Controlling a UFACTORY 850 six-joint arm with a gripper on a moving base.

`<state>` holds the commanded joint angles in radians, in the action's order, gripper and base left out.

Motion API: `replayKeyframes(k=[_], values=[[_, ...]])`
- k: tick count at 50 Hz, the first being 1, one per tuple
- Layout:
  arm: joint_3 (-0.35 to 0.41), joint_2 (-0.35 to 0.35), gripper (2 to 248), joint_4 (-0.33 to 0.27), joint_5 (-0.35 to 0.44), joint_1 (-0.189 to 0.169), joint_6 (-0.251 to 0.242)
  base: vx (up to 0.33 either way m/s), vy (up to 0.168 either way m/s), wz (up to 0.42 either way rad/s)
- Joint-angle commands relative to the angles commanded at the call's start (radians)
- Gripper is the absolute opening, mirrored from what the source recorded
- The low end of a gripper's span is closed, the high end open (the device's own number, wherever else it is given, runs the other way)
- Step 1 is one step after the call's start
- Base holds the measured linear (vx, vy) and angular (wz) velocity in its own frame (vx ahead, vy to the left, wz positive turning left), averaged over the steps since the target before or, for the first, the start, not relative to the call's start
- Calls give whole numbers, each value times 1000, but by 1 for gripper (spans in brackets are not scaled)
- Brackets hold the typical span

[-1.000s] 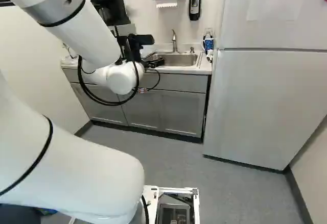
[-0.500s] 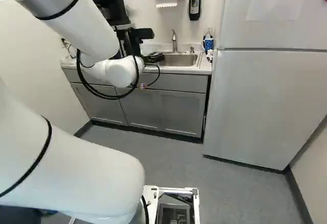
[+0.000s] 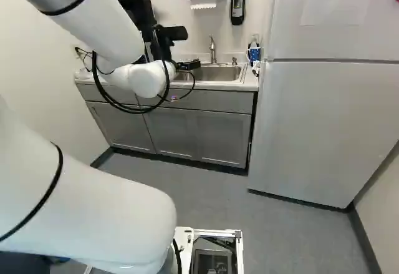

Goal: Rinse the cup and place it in the tray

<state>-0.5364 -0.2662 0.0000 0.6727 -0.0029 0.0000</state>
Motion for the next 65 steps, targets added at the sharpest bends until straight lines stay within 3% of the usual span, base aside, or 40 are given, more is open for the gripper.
replayKeyframes(k=[65], values=[[-157,22,247,0,-94,0,0,0,0,0]])
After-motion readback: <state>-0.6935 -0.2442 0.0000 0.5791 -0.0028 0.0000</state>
